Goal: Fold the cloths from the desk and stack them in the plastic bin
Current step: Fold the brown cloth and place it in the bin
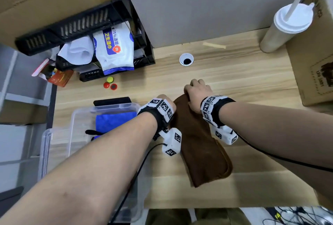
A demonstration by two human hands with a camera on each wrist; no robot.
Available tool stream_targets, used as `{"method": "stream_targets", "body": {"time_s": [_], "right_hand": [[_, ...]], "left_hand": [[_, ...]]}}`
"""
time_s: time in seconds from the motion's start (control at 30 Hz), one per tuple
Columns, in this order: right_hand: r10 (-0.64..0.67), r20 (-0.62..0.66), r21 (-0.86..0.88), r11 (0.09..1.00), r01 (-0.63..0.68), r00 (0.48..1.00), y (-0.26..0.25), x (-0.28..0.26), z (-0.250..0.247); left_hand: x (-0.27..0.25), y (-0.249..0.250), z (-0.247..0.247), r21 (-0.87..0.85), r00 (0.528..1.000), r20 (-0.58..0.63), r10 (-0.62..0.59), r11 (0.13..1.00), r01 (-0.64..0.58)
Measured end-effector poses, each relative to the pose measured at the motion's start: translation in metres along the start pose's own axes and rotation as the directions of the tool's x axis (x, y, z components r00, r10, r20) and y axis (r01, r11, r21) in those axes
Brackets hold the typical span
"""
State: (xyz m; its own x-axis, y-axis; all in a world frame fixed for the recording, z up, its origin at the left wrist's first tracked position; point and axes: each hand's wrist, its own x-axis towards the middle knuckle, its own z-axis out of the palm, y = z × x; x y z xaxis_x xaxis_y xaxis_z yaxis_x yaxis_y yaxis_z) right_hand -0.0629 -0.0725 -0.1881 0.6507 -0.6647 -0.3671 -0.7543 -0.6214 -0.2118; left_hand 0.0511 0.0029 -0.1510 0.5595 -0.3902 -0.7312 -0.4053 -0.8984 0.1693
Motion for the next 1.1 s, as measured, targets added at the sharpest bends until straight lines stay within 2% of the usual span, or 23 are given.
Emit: {"method": "stream_targets", "body": {"time_s": [0.03,0.17,0.23,0.37,0.47,0.53,0.63,0.7,0.8,0.93,1.03,1.1], "right_hand": [[0.005,0.002,0.021,1.000,-0.005,1.000,0.002,0.001,0.001],[0.016,0.104,0.046,0.999,-0.021,0.994,0.006,0.003,0.001],[0.028,0.171,0.048,0.998,-0.037,0.985,0.009,0.004,-0.002],[0.037,0.212,0.095,0.994,-0.059,0.977,0.016,0.004,-0.013],[0.061,0.240,0.177,0.978,-0.105,0.969,0.021,0.004,-0.023],[0.069,0.283,0.224,0.965,-0.135,0.957,0.023,0.003,-0.027],[0.071,0.322,0.272,0.948,-0.164,0.944,0.023,-0.001,-0.027],[0.072,0.329,0.298,0.938,-0.176,0.942,0.022,-0.003,-0.025],[0.076,0.337,0.334,0.922,-0.194,0.938,0.023,-0.005,-0.024],[0.100,0.342,0.401,0.884,-0.241,0.934,0.025,-0.009,-0.027],[0.120,0.323,0.485,0.831,-0.273,0.939,0.025,-0.013,-0.032],[0.122,0.326,0.532,0.796,-0.289,0.937,0.026,-0.015,-0.034]], "left_hand": [[0.001,0.000,-0.001,-0.031,1.000,0.005,0.008,0.999,-0.007],[-0.005,0.003,-0.007,0.148,0.994,-0.023,0.107,0.984,-0.102],[-0.008,0.005,-0.011,0.159,0.989,0.004,0.150,0.976,-0.149],[-0.001,0.005,-0.018,-0.072,0.991,0.058,0.122,0.990,-0.118],[-0.007,0.006,-0.024,-0.357,0.985,0.167,0.034,0.934,0.028],[-0.010,0.005,-0.026,-0.417,0.975,0.220,-0.001,0.904,0.095],[-0.014,0.004,-0.028,-0.466,0.973,0.232,0.005,0.878,0.107],[-0.015,0.004,-0.030,-0.495,0.980,0.199,0.025,0.866,0.078],[-0.010,0.001,-0.027,-0.517,0.993,0.081,0.090,0.855,-0.036],[-0.009,-0.003,-0.024,-0.406,0.974,-0.082,0.213,0.885,-0.228],[-0.010,-0.003,-0.022,-0.309,0.954,-0.095,0.285,0.902,-0.301],[-0.012,0.001,-0.023,-0.226,0.960,-0.028,0.277,0.934,-0.276]]}}
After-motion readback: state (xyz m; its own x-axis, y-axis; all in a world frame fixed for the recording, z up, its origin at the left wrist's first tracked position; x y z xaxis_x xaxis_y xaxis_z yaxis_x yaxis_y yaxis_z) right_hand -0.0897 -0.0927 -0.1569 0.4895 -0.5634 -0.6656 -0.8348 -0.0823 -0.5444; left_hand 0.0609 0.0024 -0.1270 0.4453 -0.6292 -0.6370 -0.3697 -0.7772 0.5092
